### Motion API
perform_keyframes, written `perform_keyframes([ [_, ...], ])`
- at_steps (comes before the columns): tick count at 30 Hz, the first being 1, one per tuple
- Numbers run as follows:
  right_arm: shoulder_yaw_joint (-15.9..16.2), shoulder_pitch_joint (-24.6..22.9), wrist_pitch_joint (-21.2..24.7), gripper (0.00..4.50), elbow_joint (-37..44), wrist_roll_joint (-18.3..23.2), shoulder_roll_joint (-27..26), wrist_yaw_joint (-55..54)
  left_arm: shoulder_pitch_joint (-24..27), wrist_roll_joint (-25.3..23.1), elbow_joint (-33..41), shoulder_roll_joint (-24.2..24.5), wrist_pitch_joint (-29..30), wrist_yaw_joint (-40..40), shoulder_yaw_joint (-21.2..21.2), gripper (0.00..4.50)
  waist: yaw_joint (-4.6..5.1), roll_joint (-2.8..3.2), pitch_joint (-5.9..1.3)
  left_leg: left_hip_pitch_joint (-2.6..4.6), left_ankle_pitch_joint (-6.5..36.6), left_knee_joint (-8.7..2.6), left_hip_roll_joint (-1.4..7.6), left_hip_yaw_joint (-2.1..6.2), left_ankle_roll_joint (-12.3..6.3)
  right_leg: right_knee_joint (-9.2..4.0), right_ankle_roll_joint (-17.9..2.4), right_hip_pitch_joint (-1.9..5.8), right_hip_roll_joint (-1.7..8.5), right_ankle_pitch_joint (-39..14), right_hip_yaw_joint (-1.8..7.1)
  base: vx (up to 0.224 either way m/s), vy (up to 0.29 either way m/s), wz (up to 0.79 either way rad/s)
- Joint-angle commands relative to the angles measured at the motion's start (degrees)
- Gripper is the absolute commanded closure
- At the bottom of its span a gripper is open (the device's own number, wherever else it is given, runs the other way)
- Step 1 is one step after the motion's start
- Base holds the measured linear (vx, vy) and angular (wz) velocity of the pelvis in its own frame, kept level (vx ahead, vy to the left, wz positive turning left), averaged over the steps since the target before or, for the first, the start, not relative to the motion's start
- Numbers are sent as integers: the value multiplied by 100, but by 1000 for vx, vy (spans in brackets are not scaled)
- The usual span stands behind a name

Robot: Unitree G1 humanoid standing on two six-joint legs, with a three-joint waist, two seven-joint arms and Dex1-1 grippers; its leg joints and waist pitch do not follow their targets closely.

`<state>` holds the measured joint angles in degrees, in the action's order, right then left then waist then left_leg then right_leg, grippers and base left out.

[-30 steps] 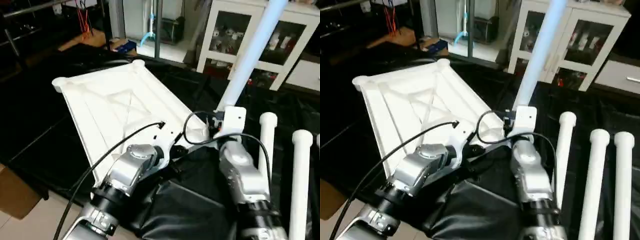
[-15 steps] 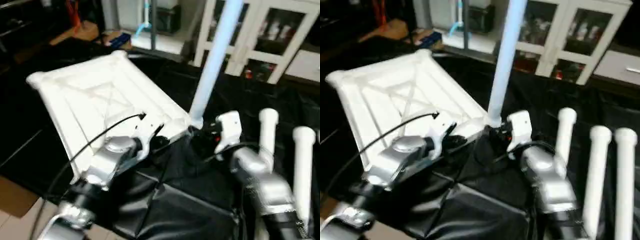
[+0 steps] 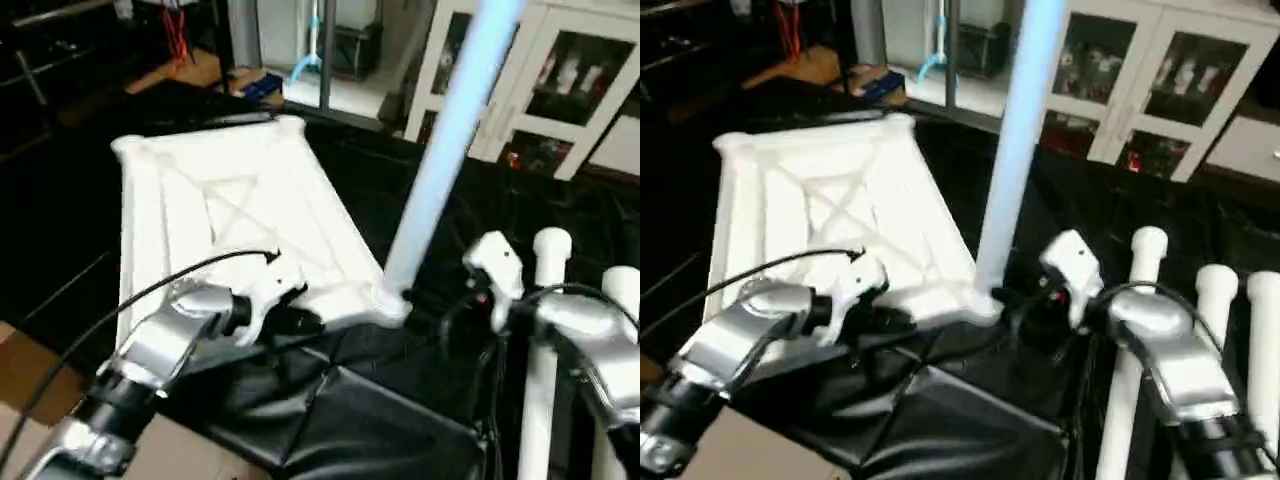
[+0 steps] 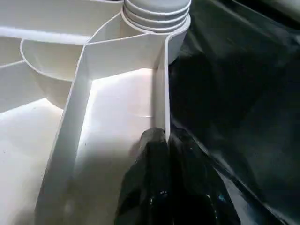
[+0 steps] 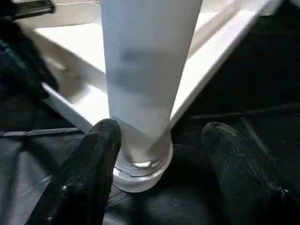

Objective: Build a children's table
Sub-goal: Rotate leg to tighten

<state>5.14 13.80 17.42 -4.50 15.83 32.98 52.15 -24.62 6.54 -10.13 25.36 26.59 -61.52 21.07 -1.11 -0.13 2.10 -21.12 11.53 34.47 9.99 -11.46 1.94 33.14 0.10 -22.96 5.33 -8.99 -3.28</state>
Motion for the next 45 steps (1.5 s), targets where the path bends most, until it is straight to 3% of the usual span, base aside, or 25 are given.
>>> perform_keyframes([
  [1, 37, 83, 127, 141, 148, 135, 89, 173, 57, 146, 186, -41, 43, -403, 281, 450, 11, -23, -282, 105, 1559, -481, 330, 142, -133, -349, -1235, 194, 285, -1573, 238, 0, 0, 0],
  [4, 46, 118, 99, 141, 106, 163, 66, 311, 57, 197, 239, -2, 53, -515, 322, 450, -4, -1, -292, 96, 1401, -471, 325, 142, -172, -328, -1285, 206, 286, -1439, 235, 0, 0, 0],
  [11, 158, 176, 184, 141, 47, 390, 130, 941, 49, 210, 282, 28, 43, -659, 347, 450, -63, -16, -312, 114, 1176, -451, 339, 129, -271, -286, -1416, 213, 279, -1116, 231, 0, 0, 0],
  [23, 157, 280, 294, 247, -98, 462, 325, 1400, 64, 199, 329, 84, 68, -746, 353, 450, -81, -33, -307, 101, 1219, -450, 330, 132, -218, -304, -1346, 223, 290, -1352, 236, 0, 0, 0],
  [28, 150, 302, 276, 255, -187, 445, 348, 1377, 37, 168, 282, 102, 58, -727, 359, 450, -80, -28, -315, 98, 1149, -443, 329, 133, -246, -287, -1393, 231, 284, -1216, 231, 0, 0, 0],
  [32, 57, 410, 202, 257, -763, -218, -260, -154, -105, -9, -54, -279, 188, 109, 112, 450, -32, -20, -297, 86, 1221, -446, 313, 125, -130, -308, -1371, 196, 279, -1406, 229, 0, 0, 0],
  [33, 54, 420, 235, 260, -870, -348, -360, -456, -136, -33, -125, -387, 246, 330, 38, 450, 0, -40, -291, 87, 1432, -459, 294, 143, -22, -344, -1273, 211, 282, -1777, 214, 0, 0, 0],
  [36, -163, 383, 801, 262, -1167, -627, -1005, -2011, -261, -80, -398, -991, 677, 1440, -363, 450, 87, -63, -283, 99, 1768, -474, 286, 173, 144, -416, -1040, 173, 271, -2271, 204, 0, 0, 0],
  [38, -537, 414, 988, 263, -1437, -790, -1580, -3413, -358, -107, -590, -1433, 864, 2203, -641, 450, 146, -60, -275, 95, 1860, -476, 273, 175, 195, -443, -954, 145, 265, -2422, 209, 0, 0, 0],
  [39, -900, 448, 874, 263, -1659, -842, -2039, -4501, -462, -75, -763, -1793, 851, 2757, -872, 450, 171, -52, -273, 87, 1895, -483, 268, 183, 241, -452, -928, 128, 267, -2502, 201, 0, 0, 0],
  [40, -1055, 458, 789, 263, -1740, -834, -2229, -4916, -509, -45, -834, -1944, 817, 2966, -968, 450, 194, -52, -286, 105, 2033, -470, 249, 206, 325, -489, -833, 104, 271, -2731, 174, 0, 0, 0],
  [42, -1223, 443, 402, 263, -1812, -1039, -2542, -5823, -623, 31, -976, -2233, 685, 3377, -1163, 450, 229, -62, -295, 133, 2231, -479, 244, 218, 316, -530, -660, 88, 254, -2853, 158, 0, 0, 0],
  [43, -1202, 443, 367, 263, -1817, -1052, -2564, -5837, -635, 28, -989, -2255, 661, 3404, -1164, 450, 241, -63, -286, 155, 2369, -471, 229, 209, 300, -570, -564, 41, 240, -2931, 152, 0, 0, 0],
  [45, -1010, 445, 119, 264, -1842, -1108, -2775, -5870, -745, 6, -1084, -2412, 470, 3568, -1146, 450, 241, -67, -291, 138, 2460, -478, 221, 217, 219, -578, -440, 56, 237, -2980, 144, 0, 0, 0],
])
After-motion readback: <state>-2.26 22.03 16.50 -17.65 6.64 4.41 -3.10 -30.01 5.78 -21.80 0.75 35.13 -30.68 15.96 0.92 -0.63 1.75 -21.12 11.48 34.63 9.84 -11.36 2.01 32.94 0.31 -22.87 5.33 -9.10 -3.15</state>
